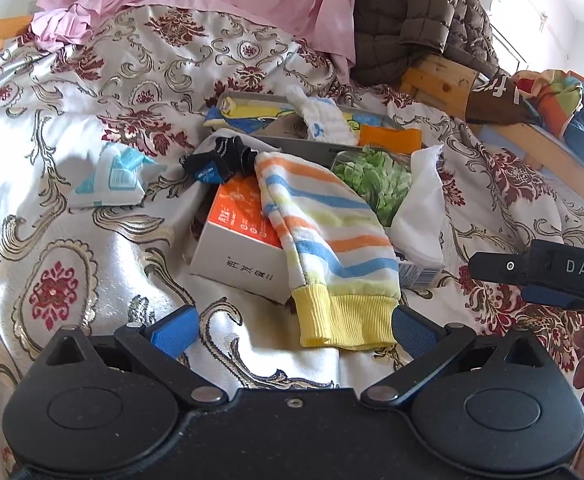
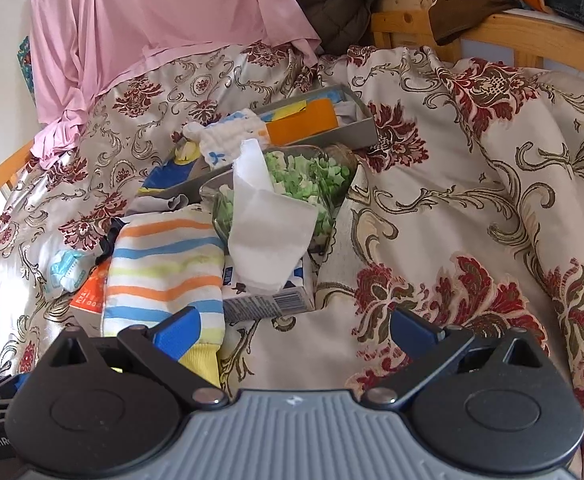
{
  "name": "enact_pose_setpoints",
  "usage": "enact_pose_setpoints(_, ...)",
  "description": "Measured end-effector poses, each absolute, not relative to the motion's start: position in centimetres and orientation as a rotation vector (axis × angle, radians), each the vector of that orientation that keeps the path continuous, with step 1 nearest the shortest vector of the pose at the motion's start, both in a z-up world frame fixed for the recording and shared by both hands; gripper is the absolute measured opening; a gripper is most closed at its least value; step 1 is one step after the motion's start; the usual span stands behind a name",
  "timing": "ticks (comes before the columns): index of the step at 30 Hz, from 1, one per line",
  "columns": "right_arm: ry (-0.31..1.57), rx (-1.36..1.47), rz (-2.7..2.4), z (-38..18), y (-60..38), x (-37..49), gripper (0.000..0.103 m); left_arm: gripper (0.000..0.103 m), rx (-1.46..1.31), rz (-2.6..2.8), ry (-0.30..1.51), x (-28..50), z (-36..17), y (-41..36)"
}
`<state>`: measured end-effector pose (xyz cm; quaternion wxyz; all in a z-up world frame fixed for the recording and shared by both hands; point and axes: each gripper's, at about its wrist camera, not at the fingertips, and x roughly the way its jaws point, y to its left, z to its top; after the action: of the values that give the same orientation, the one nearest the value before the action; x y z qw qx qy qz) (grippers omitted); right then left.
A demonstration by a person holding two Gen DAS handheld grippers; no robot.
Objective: Organize soft objects
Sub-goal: 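Grasp the striped sock with the left gripper while the right gripper grasps white tissue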
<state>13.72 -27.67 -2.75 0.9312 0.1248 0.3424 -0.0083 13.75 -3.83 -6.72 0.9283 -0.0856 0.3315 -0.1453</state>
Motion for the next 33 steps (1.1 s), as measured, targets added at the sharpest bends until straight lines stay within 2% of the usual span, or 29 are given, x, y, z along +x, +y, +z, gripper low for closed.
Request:
enact_pose_setpoints(25, 0.639, 0.336, 0.072, -4.4, -28.0, 20.3, 0.103, 0.102, -0.4, -0.342, 0.741, 17.8, -7.9, -5.4)
enact_pose_setpoints(29, 0.637, 0.331, 0.071, -4.8, -27.7, 21.6, 0.102, 0.091, -0.439, -0.348, 0.763, 18.2, -8.1, -5.2)
enact_pose_setpoints(33, 0.641, 0.315, 0.065, -5.1, -27.3, 22.3, 0.093, 0.079, -0.488, -0.347, 0.779, 18.7, -8.5, -5.0)
